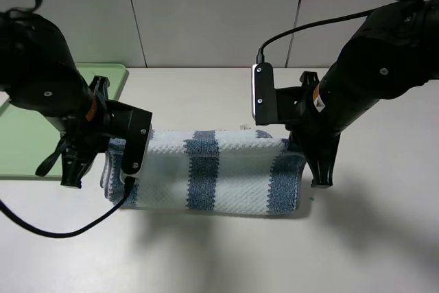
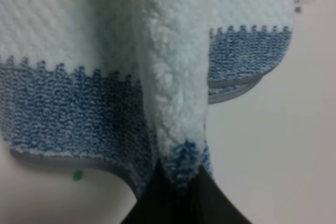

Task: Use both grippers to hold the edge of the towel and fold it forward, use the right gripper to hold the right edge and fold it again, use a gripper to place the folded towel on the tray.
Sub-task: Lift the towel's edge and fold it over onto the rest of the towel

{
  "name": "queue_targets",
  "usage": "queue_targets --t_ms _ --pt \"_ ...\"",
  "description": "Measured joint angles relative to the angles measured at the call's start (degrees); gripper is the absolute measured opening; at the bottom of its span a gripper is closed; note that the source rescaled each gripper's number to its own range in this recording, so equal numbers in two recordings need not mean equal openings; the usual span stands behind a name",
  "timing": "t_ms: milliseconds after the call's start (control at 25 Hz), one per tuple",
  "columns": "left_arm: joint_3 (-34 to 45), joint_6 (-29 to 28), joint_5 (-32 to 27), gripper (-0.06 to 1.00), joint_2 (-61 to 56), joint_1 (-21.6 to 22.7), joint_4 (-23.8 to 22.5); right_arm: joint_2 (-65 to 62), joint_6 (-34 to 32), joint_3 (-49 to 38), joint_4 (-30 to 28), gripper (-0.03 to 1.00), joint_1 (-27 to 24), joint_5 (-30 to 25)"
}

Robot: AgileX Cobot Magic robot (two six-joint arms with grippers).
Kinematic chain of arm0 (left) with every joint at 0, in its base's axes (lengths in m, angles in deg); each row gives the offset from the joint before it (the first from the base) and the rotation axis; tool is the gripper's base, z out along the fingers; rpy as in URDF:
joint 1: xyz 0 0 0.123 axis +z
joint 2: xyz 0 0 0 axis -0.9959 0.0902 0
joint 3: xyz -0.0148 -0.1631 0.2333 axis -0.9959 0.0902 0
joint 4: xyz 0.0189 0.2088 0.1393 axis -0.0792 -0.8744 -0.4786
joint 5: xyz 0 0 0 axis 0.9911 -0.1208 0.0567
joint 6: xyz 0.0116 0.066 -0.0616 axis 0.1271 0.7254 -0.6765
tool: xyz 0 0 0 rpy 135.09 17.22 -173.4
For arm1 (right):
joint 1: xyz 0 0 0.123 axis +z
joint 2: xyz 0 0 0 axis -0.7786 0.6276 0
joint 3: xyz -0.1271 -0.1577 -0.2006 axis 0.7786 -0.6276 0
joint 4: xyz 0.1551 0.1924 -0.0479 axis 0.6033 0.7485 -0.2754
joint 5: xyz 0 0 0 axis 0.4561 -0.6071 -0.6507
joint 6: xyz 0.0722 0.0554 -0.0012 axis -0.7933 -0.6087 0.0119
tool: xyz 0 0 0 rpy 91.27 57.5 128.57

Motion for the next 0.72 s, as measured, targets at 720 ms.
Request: queue_targets --t_ms 720 --pt "0.0 0.0 8.5 0.0 2.6 7.1 0.0 5.5 0.1 0.1 -0.6 0.0 -0.1 5.3"
